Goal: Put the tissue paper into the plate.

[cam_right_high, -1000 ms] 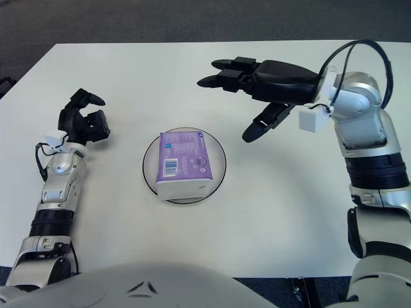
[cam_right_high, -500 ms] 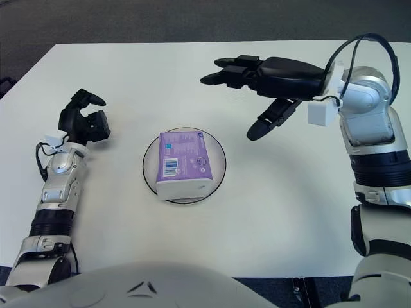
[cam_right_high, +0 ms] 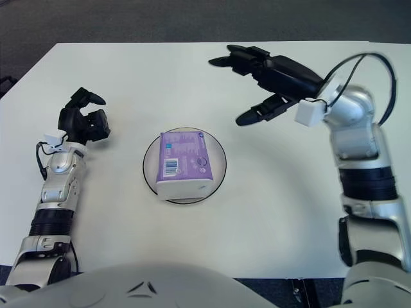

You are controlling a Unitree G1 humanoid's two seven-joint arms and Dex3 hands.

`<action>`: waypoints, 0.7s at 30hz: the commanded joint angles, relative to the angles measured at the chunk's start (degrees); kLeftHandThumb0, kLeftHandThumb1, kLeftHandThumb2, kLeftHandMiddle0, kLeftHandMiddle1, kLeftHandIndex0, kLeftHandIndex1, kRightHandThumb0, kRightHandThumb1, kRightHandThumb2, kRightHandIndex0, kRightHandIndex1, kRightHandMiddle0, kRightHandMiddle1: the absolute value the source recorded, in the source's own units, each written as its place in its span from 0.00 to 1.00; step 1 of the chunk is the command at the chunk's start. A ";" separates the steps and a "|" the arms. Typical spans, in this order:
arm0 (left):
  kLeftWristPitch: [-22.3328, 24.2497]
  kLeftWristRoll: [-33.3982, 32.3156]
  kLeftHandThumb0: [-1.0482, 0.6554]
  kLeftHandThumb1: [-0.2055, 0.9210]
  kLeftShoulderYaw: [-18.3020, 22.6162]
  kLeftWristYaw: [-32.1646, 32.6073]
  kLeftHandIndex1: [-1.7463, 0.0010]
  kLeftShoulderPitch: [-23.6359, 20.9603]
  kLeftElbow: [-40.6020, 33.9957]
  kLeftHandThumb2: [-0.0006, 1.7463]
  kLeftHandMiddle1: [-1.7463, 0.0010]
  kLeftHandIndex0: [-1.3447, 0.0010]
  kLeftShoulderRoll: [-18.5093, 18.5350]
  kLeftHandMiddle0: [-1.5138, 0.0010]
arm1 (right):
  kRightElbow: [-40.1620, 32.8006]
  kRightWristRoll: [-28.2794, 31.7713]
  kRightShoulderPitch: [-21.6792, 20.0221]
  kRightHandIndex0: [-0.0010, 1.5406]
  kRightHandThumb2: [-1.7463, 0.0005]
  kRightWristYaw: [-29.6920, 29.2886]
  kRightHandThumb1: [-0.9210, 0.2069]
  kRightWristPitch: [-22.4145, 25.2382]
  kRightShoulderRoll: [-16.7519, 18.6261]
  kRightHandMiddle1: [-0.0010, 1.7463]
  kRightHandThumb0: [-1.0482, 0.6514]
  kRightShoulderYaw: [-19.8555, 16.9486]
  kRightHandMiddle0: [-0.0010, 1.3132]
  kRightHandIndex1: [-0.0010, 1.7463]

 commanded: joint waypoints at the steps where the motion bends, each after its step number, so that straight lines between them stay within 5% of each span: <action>1: 0.02 -0.57 0.34 0.49 -1.30 -0.35 0.00 8.10 5.00 0.73 0.00 0.56 -5.49 0.14 | -0.94 -2.76 4.35 0.15 0.75 -6.07 0.00 6.04 4.55 0.33 0.14 -0.51 0.00 0.05; 12: -0.21 -0.88 0.34 0.49 -1.42 -1.22 0.00 7.67 4.75 0.73 0.00 0.56 -5.60 0.14 | -6.06 -1.75 6.52 0.16 0.65 -11.94 0.00 24.23 12.06 0.34 0.20 -2.00 0.00 0.06; 21: -0.41 -1.47 0.34 0.51 -1.24 -2.75 0.00 6.84 4.60 0.72 0.00 0.57 -4.74 0.14 | -2.97 3.07 6.45 0.20 0.60 -17.92 0.00 28.47 18.95 0.39 0.28 -5.12 0.00 0.08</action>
